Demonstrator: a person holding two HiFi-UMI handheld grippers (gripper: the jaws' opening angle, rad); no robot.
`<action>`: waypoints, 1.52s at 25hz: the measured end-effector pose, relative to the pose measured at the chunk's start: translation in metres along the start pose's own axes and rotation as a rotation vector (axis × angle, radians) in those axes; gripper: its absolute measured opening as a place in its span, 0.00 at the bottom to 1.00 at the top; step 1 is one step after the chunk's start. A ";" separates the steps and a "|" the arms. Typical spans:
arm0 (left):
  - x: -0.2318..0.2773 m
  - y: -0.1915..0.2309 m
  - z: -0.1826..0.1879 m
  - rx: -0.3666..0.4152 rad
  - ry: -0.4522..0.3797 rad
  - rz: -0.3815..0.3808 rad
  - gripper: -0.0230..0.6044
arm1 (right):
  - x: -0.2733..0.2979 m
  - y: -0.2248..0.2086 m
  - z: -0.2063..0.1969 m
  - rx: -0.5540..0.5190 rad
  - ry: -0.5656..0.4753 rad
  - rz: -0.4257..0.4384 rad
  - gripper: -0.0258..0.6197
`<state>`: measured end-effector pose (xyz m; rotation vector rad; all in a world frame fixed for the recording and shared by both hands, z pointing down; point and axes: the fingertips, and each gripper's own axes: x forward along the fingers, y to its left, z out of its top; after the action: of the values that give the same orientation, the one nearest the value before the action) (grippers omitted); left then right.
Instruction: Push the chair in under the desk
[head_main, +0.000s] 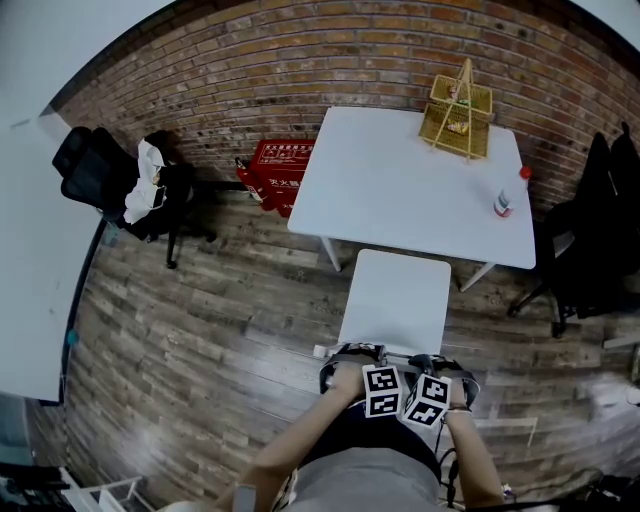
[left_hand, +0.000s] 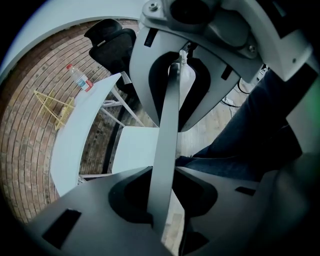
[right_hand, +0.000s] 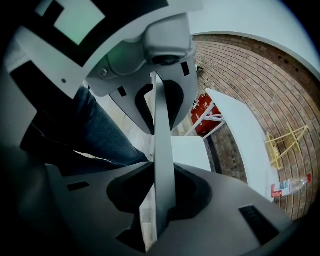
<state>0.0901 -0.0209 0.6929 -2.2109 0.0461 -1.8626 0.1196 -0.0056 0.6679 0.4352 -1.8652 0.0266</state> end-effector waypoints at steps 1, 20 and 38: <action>0.001 0.003 0.000 -0.001 0.000 -0.001 0.23 | 0.001 -0.003 0.001 0.001 -0.003 -0.001 0.18; 0.017 0.087 -0.012 0.002 -0.002 -0.047 0.23 | 0.024 -0.086 0.018 0.004 0.026 -0.005 0.18; 0.035 0.177 -0.004 0.020 -0.042 -0.041 0.21 | 0.046 -0.178 0.013 0.012 0.073 -0.031 0.18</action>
<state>0.1164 -0.1992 0.6901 -2.2526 -0.0253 -1.8292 0.1500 -0.1871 0.6709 0.4661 -1.7875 0.0324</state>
